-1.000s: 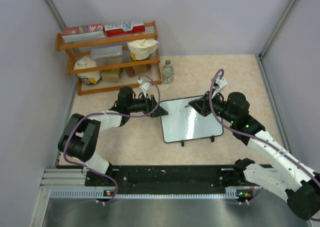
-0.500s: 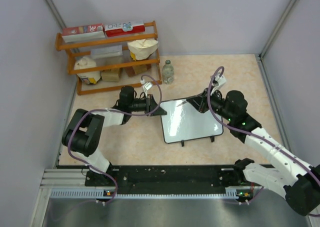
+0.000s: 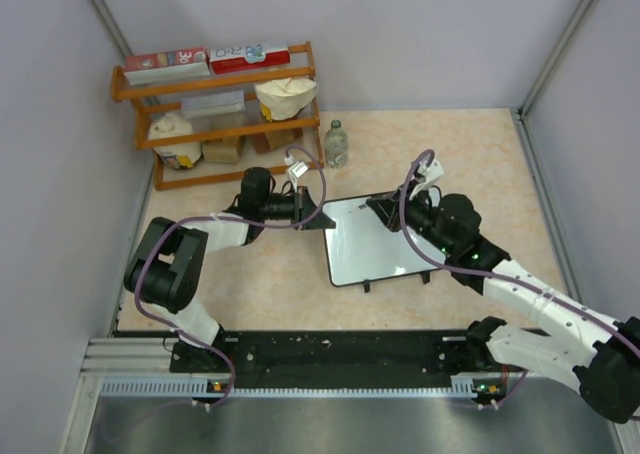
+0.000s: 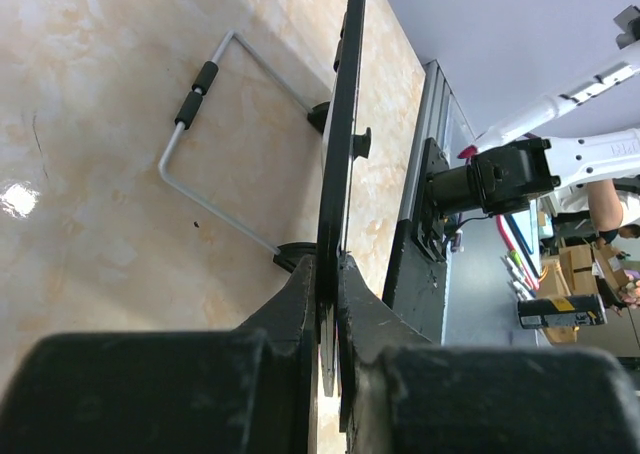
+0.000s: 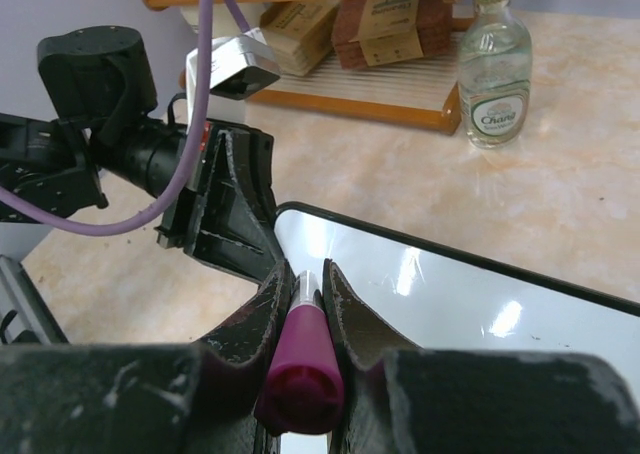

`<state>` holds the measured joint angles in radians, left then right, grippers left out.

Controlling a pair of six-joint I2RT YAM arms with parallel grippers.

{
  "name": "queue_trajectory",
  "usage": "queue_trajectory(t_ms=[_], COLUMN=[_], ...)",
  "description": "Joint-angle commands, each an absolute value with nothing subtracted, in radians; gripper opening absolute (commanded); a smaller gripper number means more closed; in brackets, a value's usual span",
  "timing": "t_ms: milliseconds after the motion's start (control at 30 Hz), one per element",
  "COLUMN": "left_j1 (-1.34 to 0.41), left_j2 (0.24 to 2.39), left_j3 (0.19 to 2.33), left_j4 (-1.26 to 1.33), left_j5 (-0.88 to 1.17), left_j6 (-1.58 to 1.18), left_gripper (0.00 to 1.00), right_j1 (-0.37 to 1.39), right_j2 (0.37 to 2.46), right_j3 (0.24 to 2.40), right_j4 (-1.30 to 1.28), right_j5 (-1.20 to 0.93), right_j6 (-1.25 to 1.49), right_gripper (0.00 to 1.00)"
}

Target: Write a sentence on the whiteboard

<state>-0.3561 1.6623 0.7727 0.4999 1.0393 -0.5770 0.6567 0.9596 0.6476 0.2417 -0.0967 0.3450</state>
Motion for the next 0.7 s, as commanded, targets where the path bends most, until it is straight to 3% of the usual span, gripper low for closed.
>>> queue_trajectory(t_ms=[0,667], left_j1=[-0.353,-0.353], left_j2=[1.667,1.672], left_j3=[0.801,0.816], left_j4=[0.460,0.426], left_j5=[0.988,0.980], left_j6=[-0.529,-0.515], left_gripper=[0.00,0.00], right_j1=[0.715,0.792], right_j2=[0.977,1.109], right_j3=[0.638,0.652], right_j4=[0.345,0.479], right_j5=[0.052,0.195], right_j6=[0.302,0.318], right_gripper=[0.00,0.00])
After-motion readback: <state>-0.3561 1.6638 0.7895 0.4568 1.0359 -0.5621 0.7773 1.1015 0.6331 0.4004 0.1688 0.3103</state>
